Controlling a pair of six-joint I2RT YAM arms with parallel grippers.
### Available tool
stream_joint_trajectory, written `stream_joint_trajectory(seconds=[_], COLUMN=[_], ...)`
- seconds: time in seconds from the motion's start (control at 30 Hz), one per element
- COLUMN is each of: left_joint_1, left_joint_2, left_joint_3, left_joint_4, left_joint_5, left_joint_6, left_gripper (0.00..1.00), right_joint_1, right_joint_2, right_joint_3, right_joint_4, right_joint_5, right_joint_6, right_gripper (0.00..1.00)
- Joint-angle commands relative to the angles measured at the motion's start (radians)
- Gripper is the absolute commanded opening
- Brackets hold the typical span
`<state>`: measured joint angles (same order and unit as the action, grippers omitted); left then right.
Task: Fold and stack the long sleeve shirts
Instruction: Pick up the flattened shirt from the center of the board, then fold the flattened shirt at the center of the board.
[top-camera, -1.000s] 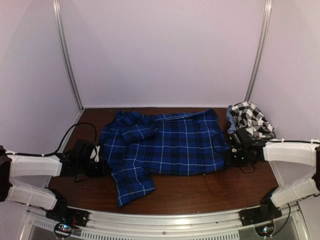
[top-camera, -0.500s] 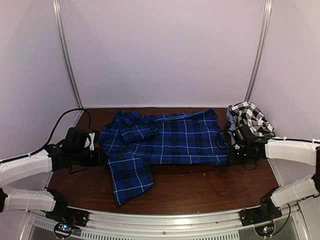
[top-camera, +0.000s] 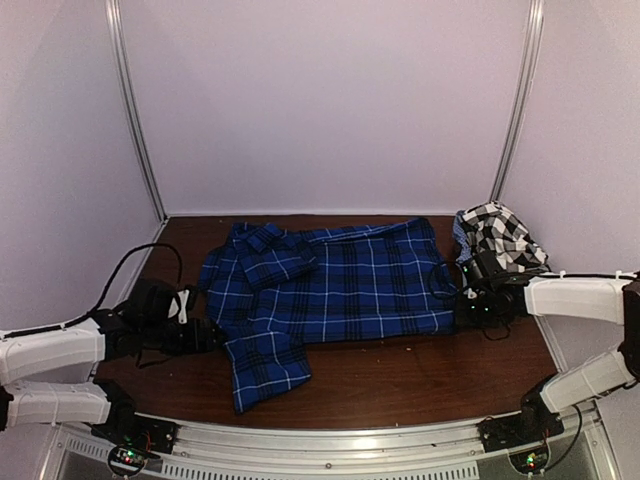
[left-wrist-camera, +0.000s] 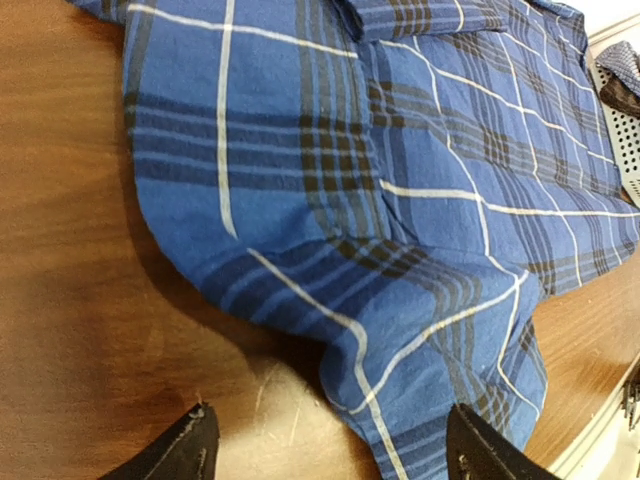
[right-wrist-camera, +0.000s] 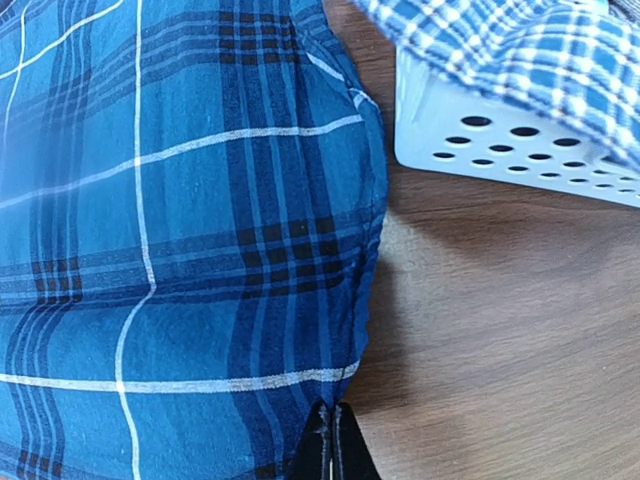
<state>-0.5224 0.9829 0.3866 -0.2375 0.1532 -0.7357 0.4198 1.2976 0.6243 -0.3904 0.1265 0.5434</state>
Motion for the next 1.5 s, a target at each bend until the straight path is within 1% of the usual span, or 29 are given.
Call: stream_joint_trajectory(seconds=[0.0, 0.17, 0.23, 0.4, 0.5, 0.6, 0.7, 0.77, 0.83, 0.97, 1.13, 1.2, 1.3, 1.47], left_joint_1=[0.002, 0.004, 0.005, 0.016, 0.023, 0.027, 0.028, 0.03, 0.036, 0.074, 0.176, 0.206, 0.236, 0.274], left_joint_2=[-0.039, 0.011, 0.046, 0.154, 0.203, 0.216, 0.209, 0.202, 0.186, 0.106, 0.063, 0.081, 0.14, 0.314], left_joint_3=[-0.073, -0.087, -0.079, -0.054, -0.038, -0.035, -0.03, -0.022, -0.01, 0.035, 0.09, 0.116, 0.158, 0.244], left_joint_4=[0.127, 0.228, 0.291, 0.386, 0.41, 0.436, 0.448, 0.448, 0.424, 0.301, 0.185, 0.17, 0.19, 0.271], left_joint_5=[0.05, 0.059, 0.073, 0.137, 0.151, 0.162, 0.176, 0.192, 0.211, 0.23, 0.306, 0.327, 0.36, 0.434], left_joint_6=[-0.044, -0.05, -0.046, -0.04, -0.031, -0.033, -0.032, -0.029, -0.026, -0.009, 0.008, 0.021, 0.033, 0.039], left_gripper=[0.81, 0.8, 0.77, 0.66, 0.59, 0.47, 0.33, 0.19, 0.01, 0.0, 0.0, 0.0, 0.0, 0.0], right_joint_1=[-0.006, -0.006, -0.006, -0.005, -0.004, -0.004, -0.004, -0.004, -0.004, -0.005, -0.01, -0.015, -0.029, -0.063], right_joint_2=[0.013, 0.017, 0.015, 0.014, 0.015, 0.01, 0.002, -0.005, -0.017, -0.076, -0.099, -0.087, -0.043, 0.079], right_joint_3=[0.003, 0.01, 0.01, 0.0, -0.006, -0.007, -0.006, -0.003, 0.005, 0.032, 0.096, 0.12, 0.164, 0.268], right_joint_4=[0.042, 0.05, 0.053, 0.072, 0.076, 0.072, 0.066, 0.06, 0.04, -0.017, -0.089, -0.091, -0.085, -0.053], right_joint_5=[-0.025, -0.05, -0.057, -0.088, -0.098, -0.102, -0.103, -0.098, -0.086, -0.036, 0.022, 0.032, 0.034, 0.011], right_joint_6=[-0.016, -0.019, -0.022, -0.021, -0.02, -0.022, -0.022, -0.022, -0.022, -0.03, -0.054, -0.07, -0.092, -0.133], right_gripper=[0.0, 0.0, 0.0, 0.0, 0.0, 0.0, 0.0, 0.0, 0.0, 0.0, 0.0, 0.0, 0.0, 0.0])
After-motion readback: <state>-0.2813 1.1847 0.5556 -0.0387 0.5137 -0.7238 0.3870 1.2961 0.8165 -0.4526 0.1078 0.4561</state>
